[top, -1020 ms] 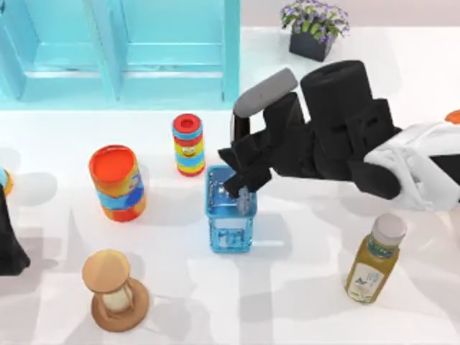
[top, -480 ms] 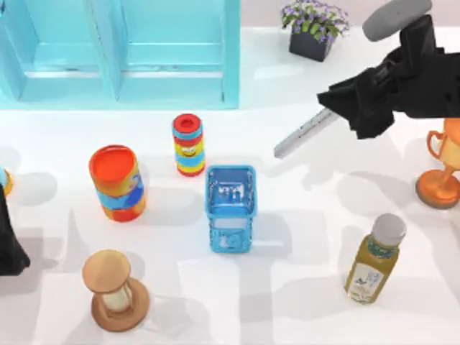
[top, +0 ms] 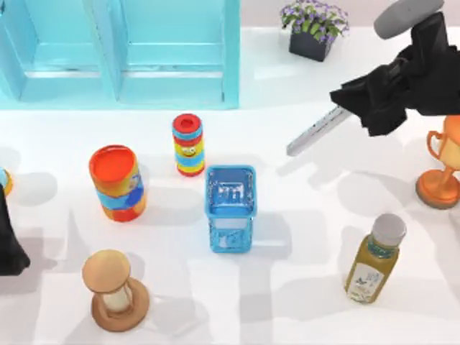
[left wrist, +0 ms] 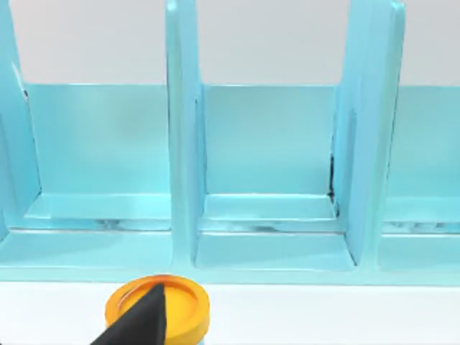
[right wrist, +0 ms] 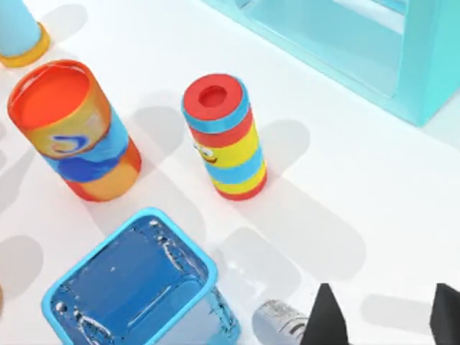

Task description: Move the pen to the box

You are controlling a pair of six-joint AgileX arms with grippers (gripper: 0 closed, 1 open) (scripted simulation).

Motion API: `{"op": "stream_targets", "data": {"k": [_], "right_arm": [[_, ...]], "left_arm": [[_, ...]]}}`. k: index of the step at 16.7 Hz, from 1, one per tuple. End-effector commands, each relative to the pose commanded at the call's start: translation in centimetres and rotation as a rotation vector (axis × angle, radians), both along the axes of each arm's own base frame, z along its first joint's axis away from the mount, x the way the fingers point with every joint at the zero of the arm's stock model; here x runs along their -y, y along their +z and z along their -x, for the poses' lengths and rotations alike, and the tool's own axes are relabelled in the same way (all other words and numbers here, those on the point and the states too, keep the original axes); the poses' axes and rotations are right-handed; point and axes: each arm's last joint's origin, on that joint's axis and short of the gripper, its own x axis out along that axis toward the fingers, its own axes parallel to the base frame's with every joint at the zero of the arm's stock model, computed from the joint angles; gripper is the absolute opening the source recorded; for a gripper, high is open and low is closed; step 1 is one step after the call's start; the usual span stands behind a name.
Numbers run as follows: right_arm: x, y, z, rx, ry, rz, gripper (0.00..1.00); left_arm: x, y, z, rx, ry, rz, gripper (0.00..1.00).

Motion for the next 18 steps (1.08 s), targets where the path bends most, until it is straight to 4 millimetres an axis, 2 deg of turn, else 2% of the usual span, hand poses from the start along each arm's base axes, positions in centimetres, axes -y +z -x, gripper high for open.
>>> {"op": "stream_targets", "data": {"k": [4,8,11,13,16,18], "right_arm": [[3.7,0.8,-1.6,-0.01,-0.078,0.083,0.0],[9.6,4.6,-1.7,0.028,-0.206,0.176,0.0],[14.3,7.4,-0.1,0.024,-0.326,0.271,0.0],[17.0,8.4,1.5,-0.018,-0.403,0.342,0.0],[20.0,8.5,3.6,-0.128,-0.484,0.439,0.0],[21.2,8.1,4.6,-0.201,-0.509,0.482,0.0]], "left_arm": [[0.0,0.0,0.0,0.0,0.0,0.0,1.0],[0.0,0.0,0.0,0.0,0.0,0.0,1.0],[0.0,0.0,0.0,0.0,0.0,0.0,1.0],[0.0,0.0,0.0,0.0,0.0,0.0,1.0],[0.0,0.0,0.0,0.0,0.0,0.0,1.0],[0.0,0.0,0.0,0.0,0.0,0.0,1.0]]}}
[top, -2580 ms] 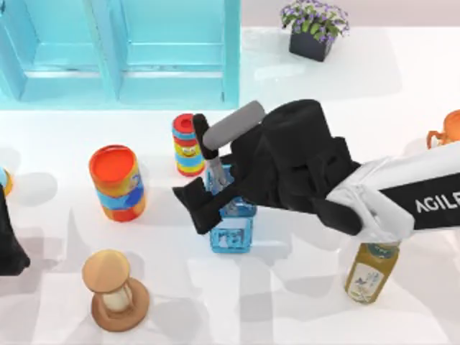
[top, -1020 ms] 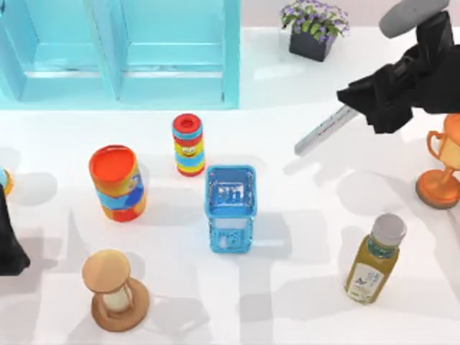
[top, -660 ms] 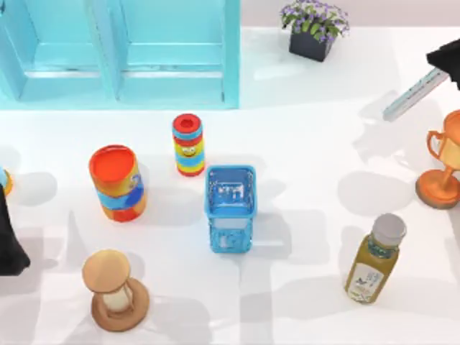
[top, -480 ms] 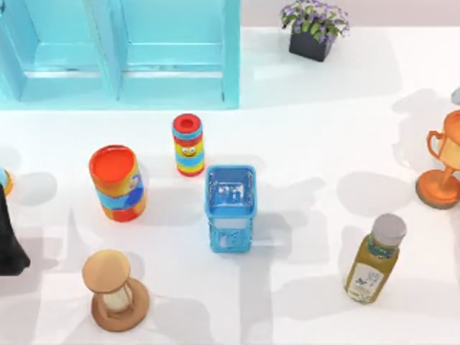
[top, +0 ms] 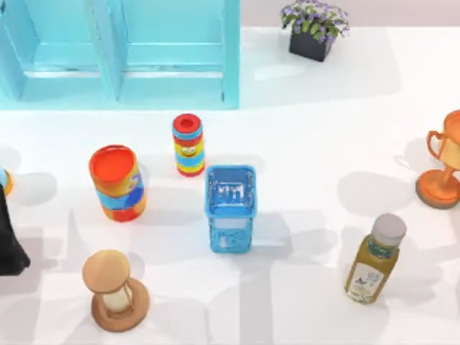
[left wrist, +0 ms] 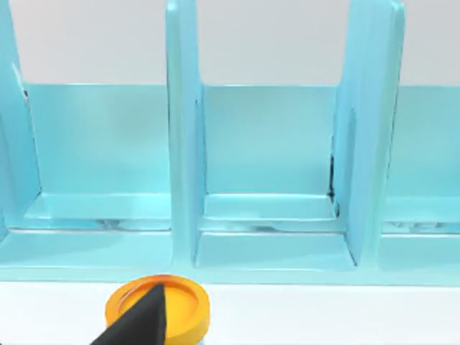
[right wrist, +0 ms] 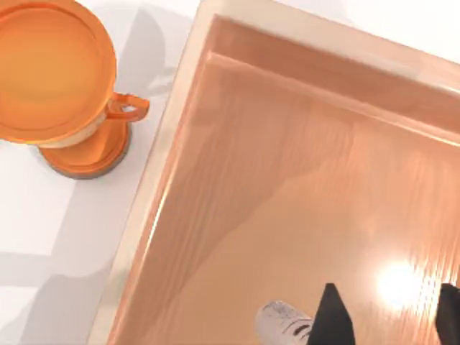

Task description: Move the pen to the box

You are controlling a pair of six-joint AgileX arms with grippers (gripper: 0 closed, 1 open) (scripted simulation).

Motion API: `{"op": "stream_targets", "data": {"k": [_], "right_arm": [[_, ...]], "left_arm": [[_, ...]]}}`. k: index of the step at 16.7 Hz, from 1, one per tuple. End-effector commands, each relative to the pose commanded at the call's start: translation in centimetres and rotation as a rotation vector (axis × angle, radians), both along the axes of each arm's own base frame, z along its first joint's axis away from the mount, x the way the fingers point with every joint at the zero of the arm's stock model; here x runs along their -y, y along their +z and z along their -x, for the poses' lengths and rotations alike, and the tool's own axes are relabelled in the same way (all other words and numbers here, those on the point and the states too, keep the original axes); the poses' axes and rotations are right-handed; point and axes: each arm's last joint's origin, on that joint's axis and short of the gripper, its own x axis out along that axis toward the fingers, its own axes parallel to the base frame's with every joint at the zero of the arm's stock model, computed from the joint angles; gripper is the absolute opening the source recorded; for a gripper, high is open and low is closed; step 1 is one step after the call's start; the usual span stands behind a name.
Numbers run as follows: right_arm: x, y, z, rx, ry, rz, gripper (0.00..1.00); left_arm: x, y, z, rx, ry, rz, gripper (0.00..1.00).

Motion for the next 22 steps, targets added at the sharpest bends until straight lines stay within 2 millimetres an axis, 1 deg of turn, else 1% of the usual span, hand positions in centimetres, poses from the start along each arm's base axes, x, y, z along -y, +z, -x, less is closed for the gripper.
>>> {"op": "stream_targets", "data": {"k": [2,7,8,15,17,20,22], "right_arm": [[0.5,-0.3,0.5,-0.04,-0.016,0.011,0.0],[0.4,-0.4,0.3,-0.041,-0.012,0.009,0.0],[0.4,-0.7,0.2,-0.042,-0.01,0.009,0.0],[0.5,-6.0,-0.8,-0.036,-0.02,0.01,0.0],[0.4,-6.6,-1.0,-0.041,-0.016,0.011,0.0],[0.4,-6.6,-1.0,-0.041,-0.016,0.011,0.0],[0.4,-6.6,-1.0,-0.041,-0.016,0.011,0.15]], "left_arm": [[0.0,0.0,0.0,0.0,0.0,0.0,1.0],[0.0,0.0,0.0,0.0,0.0,0.0,1.0],[0.0,0.0,0.0,0.0,0.0,0.0,1.0],[0.0,0.0,0.0,0.0,0.0,0.0,1.0],[0.0,0.0,0.0,0.0,0.0,0.0,1.0],[0.0,0.0,0.0,0.0,0.0,0.0,1.0],[0.0,0.0,0.0,0.0,0.0,0.0,1.0]]}}
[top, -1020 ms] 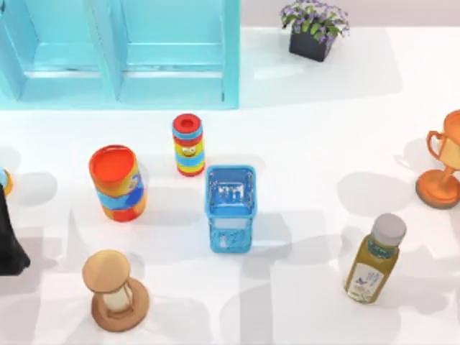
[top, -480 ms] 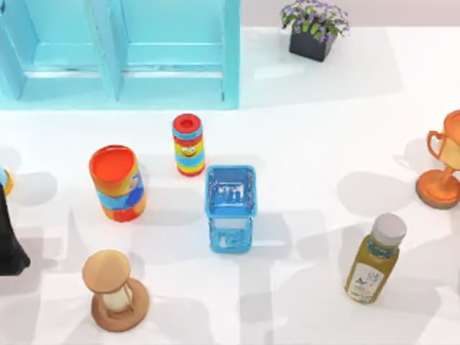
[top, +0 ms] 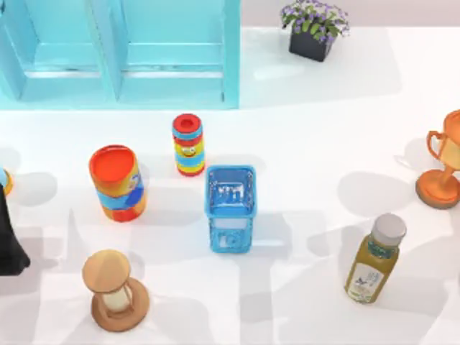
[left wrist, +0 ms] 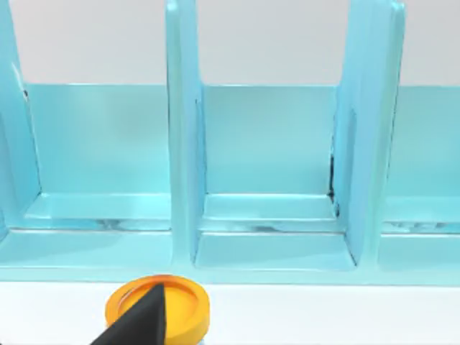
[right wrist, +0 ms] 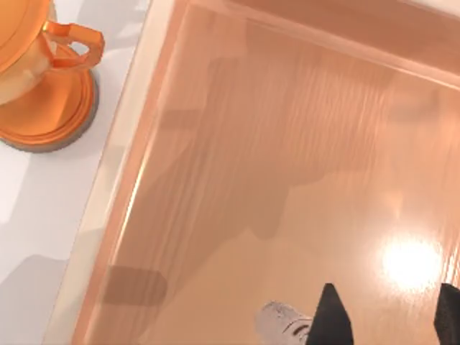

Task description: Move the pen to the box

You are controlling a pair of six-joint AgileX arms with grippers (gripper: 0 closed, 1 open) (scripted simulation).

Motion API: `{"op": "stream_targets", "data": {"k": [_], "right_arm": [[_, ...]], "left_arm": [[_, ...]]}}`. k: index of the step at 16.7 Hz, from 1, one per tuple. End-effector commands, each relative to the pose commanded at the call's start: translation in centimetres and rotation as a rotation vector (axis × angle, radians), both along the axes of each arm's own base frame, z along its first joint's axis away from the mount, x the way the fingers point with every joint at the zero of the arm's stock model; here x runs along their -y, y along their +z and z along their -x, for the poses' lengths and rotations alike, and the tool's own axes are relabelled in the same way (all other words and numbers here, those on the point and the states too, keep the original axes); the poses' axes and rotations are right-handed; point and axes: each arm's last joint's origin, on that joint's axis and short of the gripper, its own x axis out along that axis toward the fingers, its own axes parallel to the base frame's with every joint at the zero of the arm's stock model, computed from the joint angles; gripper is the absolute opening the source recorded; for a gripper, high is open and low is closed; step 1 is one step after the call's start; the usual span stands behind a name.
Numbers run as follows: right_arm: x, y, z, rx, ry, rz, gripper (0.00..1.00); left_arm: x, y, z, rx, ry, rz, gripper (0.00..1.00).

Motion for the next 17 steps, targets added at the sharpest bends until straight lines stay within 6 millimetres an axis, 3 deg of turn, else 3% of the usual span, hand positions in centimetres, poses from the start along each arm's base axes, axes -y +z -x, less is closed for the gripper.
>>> {"op": "stream_targets", "data": {"k": [11,17], "right_arm": [[0.0,0.0,0.0,0.0,0.0,0.0,0.98],[0.0,0.0,0.0,0.0,0.0,0.0,1.0]], "left_arm": [[0.0,0.0,0.0,0.0,0.0,0.0,1.0],[0.0,0.0,0.0,0.0,0.0,0.0,1.0]]}}
